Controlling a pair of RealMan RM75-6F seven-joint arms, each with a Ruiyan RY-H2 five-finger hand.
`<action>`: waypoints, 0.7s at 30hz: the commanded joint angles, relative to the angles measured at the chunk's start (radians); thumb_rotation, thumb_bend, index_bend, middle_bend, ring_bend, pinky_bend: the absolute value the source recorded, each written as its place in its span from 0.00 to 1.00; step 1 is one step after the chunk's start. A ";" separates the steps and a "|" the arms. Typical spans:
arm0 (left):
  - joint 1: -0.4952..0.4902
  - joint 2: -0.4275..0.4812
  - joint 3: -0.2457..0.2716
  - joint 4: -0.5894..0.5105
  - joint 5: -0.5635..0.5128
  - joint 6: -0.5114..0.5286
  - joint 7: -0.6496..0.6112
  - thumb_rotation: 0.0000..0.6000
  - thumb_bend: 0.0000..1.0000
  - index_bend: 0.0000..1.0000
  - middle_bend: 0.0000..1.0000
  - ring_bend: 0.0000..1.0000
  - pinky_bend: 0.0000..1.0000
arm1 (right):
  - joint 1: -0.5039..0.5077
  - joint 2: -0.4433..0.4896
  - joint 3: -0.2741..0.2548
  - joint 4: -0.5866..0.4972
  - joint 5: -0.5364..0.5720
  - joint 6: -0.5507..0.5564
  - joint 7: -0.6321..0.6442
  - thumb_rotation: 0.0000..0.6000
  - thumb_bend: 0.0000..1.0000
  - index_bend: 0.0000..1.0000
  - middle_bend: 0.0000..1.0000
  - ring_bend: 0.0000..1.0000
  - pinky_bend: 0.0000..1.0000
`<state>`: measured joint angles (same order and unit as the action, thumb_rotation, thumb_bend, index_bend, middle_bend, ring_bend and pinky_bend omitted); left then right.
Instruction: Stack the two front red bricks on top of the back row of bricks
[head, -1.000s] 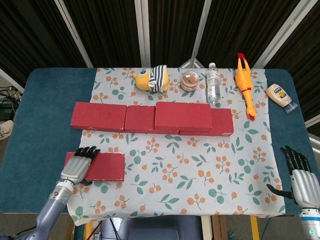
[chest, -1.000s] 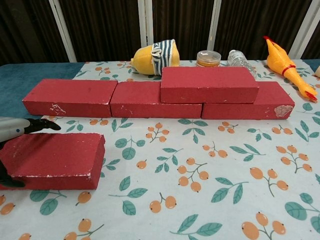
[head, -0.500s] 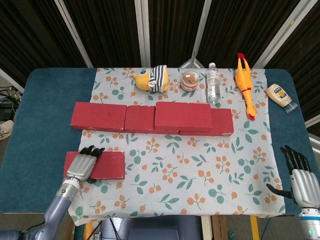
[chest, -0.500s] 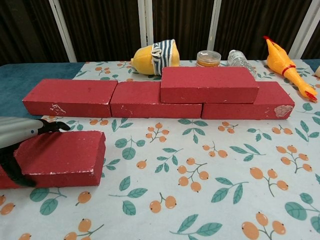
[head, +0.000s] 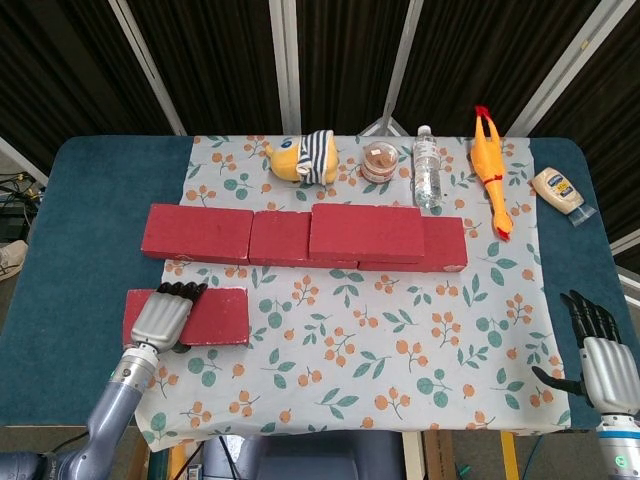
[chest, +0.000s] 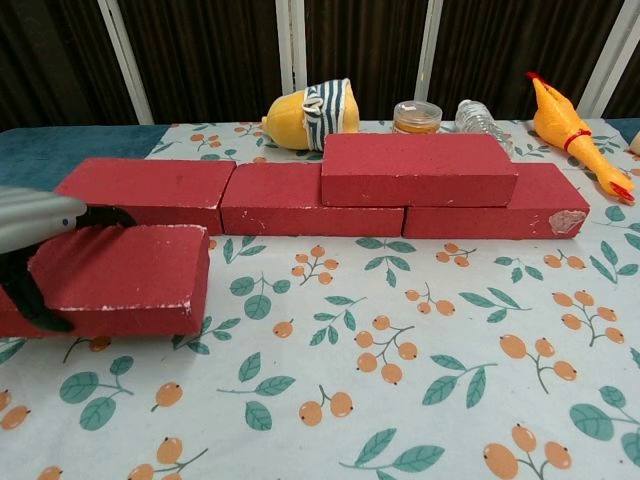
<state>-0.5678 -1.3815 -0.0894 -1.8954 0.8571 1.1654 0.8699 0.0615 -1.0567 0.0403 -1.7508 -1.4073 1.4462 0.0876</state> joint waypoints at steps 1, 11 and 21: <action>-0.063 0.072 -0.075 -0.054 -0.077 -0.037 0.022 1.00 0.00 0.31 0.36 0.33 0.36 | 0.002 -0.004 0.003 0.002 0.007 -0.005 -0.007 1.00 0.11 0.00 0.00 0.00 0.00; -0.312 0.258 -0.252 0.070 -0.375 -0.360 -0.007 1.00 0.00 0.28 0.35 0.33 0.34 | 0.035 -0.036 0.032 0.007 0.108 -0.078 -0.097 1.00 0.11 0.00 0.00 0.00 0.00; -0.486 0.250 -0.219 0.322 -0.500 -0.554 -0.029 1.00 0.00 0.27 0.32 0.31 0.31 | 0.042 -0.060 0.066 0.001 0.215 -0.084 -0.187 1.00 0.11 0.00 0.00 0.00 0.00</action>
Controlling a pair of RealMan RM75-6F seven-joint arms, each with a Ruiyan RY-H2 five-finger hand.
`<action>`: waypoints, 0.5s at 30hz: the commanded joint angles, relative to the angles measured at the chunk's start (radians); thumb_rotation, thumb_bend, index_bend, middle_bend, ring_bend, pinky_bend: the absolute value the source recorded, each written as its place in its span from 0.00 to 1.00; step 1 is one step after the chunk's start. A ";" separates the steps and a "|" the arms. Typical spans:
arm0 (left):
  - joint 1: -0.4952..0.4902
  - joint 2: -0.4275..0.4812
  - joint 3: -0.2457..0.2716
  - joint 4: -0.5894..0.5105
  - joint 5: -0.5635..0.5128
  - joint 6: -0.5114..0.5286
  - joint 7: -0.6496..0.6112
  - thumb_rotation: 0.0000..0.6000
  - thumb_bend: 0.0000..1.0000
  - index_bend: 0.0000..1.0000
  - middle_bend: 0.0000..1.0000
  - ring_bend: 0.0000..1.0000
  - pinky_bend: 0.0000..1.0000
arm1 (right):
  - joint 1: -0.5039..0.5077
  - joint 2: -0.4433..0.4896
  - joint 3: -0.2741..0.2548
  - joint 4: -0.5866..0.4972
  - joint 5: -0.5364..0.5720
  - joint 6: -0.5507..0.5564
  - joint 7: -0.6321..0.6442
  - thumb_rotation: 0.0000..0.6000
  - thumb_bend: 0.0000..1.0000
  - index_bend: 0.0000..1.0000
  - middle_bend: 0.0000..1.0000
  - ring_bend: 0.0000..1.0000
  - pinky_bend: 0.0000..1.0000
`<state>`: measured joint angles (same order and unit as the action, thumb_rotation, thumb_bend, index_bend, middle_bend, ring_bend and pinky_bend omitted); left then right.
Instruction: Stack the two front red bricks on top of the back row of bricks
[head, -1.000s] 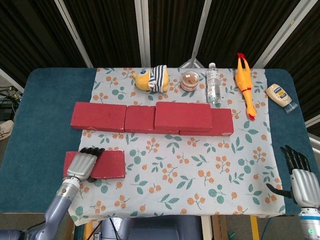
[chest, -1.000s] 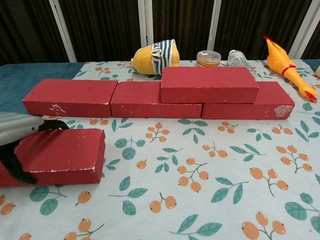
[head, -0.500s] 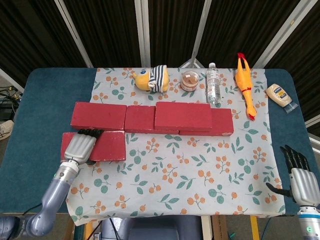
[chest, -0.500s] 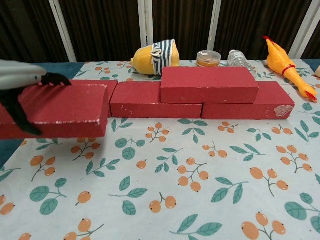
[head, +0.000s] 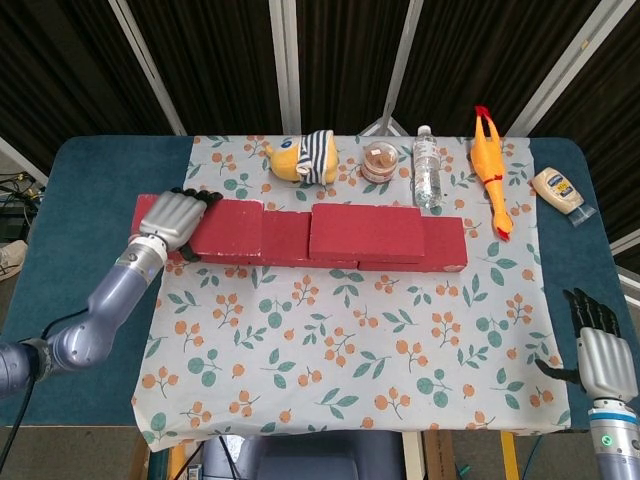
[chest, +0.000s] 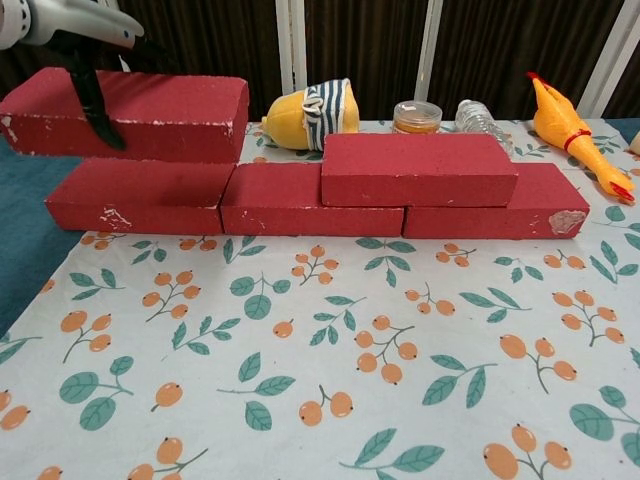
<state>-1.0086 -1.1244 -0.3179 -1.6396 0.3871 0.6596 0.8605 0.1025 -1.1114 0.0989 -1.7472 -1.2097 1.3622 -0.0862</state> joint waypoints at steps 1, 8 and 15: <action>-0.055 -0.016 0.014 0.093 -0.032 -0.063 -0.029 1.00 0.00 0.27 0.32 0.31 0.31 | 0.001 -0.007 0.010 -0.005 0.026 0.000 -0.020 1.00 0.11 0.00 0.00 0.00 0.00; -0.093 -0.103 0.046 0.268 0.039 -0.127 -0.108 1.00 0.00 0.27 0.32 0.31 0.31 | -0.002 -0.012 0.018 -0.017 0.059 0.007 -0.055 1.00 0.11 0.00 0.00 0.00 0.00; -0.097 -0.187 0.063 0.396 0.118 -0.181 -0.214 1.00 0.00 0.27 0.32 0.30 0.30 | 0.001 -0.020 0.019 -0.022 0.077 0.002 -0.084 1.00 0.11 0.00 0.00 0.00 0.00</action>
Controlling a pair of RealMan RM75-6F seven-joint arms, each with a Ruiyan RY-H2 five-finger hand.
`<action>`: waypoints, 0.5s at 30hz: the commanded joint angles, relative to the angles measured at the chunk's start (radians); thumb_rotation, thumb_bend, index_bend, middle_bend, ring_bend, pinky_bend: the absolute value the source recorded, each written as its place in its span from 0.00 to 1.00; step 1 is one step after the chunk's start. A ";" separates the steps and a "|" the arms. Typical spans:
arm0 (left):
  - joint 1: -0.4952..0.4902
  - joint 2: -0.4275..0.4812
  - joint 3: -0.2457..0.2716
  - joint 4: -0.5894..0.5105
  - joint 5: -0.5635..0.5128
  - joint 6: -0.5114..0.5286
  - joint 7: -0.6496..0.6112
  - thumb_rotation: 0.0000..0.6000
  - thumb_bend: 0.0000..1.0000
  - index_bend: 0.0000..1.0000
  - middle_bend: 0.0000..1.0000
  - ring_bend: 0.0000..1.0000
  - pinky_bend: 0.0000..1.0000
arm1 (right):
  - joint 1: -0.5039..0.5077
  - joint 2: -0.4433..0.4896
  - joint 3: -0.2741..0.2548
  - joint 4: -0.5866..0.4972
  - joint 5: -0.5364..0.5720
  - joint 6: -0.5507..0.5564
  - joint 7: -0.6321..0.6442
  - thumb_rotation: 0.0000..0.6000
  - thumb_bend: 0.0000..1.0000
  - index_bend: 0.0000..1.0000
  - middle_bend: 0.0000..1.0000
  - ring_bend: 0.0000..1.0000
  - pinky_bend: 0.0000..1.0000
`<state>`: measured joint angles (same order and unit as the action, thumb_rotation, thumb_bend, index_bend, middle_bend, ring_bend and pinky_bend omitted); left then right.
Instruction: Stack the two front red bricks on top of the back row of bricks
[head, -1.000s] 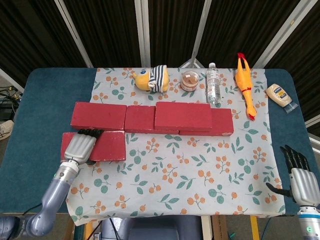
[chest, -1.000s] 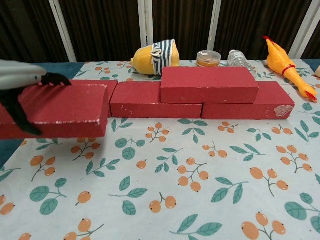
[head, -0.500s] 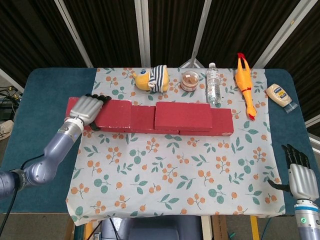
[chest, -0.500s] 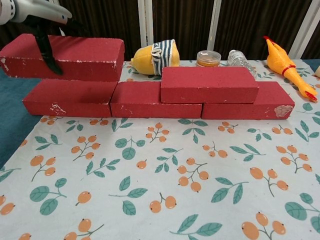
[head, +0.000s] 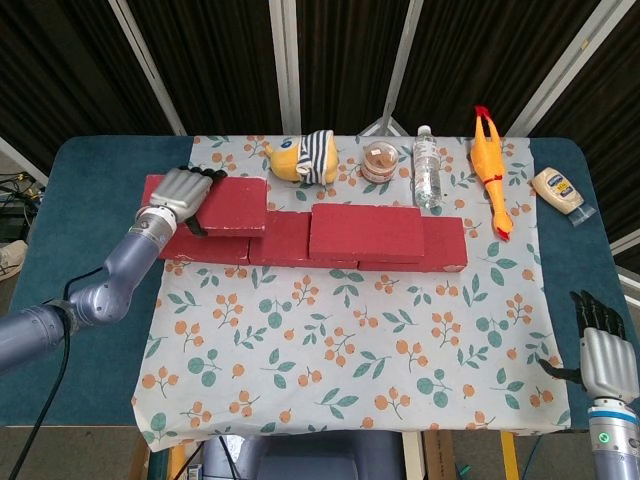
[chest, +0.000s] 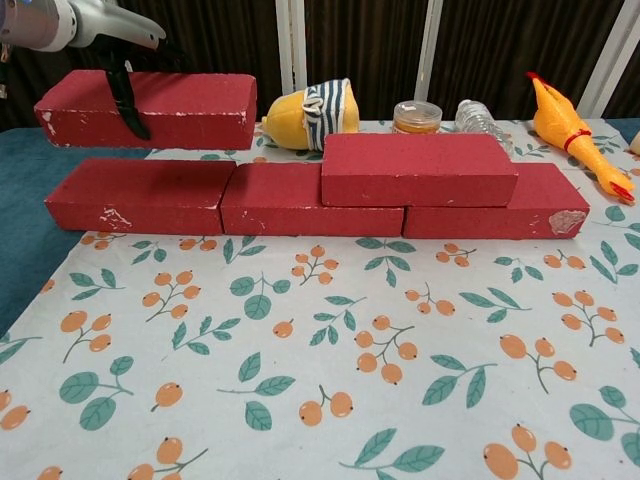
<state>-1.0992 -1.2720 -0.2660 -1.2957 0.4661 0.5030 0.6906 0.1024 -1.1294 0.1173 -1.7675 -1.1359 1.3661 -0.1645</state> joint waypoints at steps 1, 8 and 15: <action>-0.008 -0.049 0.012 0.065 0.046 -0.030 -0.058 1.00 0.00 0.27 0.32 0.30 0.30 | 0.002 -0.003 0.001 -0.002 0.004 -0.002 -0.007 1.00 0.11 0.00 0.00 0.00 0.00; -0.022 -0.097 0.019 0.119 0.112 -0.056 -0.135 1.00 0.00 0.27 0.32 0.30 0.30 | -0.001 -0.003 0.008 0.000 0.011 0.004 -0.007 1.00 0.11 0.00 0.00 0.00 0.00; -0.040 -0.133 0.043 0.154 0.151 -0.059 -0.180 1.00 0.00 0.27 0.31 0.30 0.30 | 0.001 -0.001 0.010 0.004 0.015 -0.004 -0.003 1.00 0.11 0.00 0.00 0.00 0.00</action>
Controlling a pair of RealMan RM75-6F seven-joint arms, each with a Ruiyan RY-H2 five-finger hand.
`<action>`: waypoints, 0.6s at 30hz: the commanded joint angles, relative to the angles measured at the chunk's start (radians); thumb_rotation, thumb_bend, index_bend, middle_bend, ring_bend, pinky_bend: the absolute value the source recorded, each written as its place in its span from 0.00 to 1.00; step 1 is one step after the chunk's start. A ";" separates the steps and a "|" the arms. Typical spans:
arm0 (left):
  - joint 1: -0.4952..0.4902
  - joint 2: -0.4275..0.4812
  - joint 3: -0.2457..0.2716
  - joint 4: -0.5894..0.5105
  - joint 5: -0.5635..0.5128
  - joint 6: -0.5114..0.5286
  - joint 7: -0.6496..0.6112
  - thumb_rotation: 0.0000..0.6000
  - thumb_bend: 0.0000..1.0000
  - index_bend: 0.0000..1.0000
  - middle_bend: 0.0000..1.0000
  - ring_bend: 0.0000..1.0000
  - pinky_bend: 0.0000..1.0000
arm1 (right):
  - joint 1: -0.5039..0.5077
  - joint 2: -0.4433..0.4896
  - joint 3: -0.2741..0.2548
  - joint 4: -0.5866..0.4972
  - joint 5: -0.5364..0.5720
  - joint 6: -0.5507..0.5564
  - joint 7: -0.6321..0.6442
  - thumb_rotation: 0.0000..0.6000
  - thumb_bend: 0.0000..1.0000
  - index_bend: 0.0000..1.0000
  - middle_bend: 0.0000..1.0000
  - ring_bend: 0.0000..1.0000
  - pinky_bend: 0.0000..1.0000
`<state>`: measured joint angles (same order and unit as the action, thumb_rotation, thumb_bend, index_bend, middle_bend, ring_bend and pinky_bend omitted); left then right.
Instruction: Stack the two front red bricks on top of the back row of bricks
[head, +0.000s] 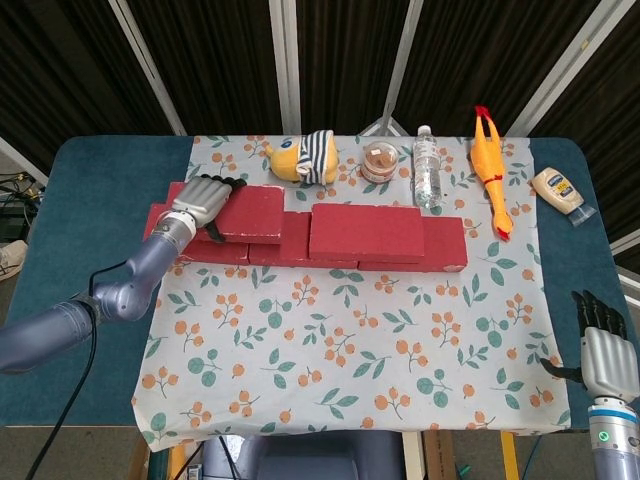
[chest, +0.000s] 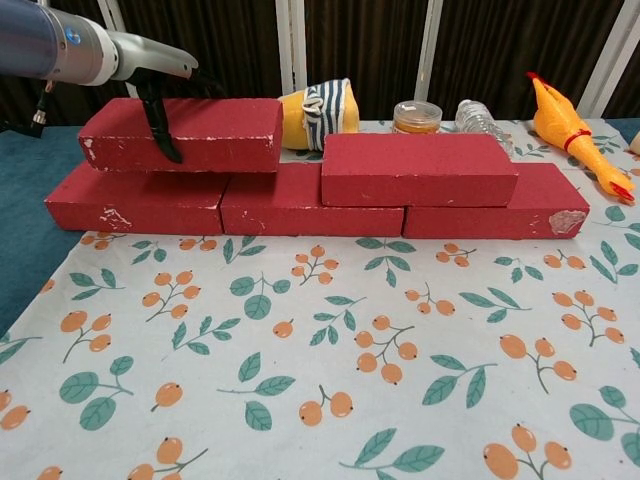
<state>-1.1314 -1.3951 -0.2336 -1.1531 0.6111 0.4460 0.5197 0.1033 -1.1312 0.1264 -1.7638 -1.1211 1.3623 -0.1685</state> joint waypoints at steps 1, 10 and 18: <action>-0.011 -0.015 0.015 0.018 0.008 -0.001 -0.012 1.00 0.00 0.27 0.31 0.30 0.30 | 0.000 0.000 0.001 0.001 0.001 -0.001 0.001 1.00 0.11 0.00 0.00 0.00 0.00; -0.043 -0.057 0.050 0.052 0.006 0.014 -0.044 1.00 0.00 0.27 0.31 0.30 0.30 | 0.003 0.000 0.004 0.006 0.005 -0.011 0.005 1.00 0.11 0.00 0.00 0.00 0.00; -0.070 -0.079 0.078 0.061 -0.019 0.017 -0.059 1.00 0.00 0.26 0.31 0.30 0.29 | 0.001 0.001 0.007 0.008 0.006 -0.007 0.012 1.00 0.11 0.00 0.00 0.00 0.00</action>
<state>-1.1974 -1.4722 -0.1601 -1.0917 0.5947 0.4611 0.4599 0.1043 -1.1303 0.1338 -1.7553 -1.1150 1.3548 -0.1568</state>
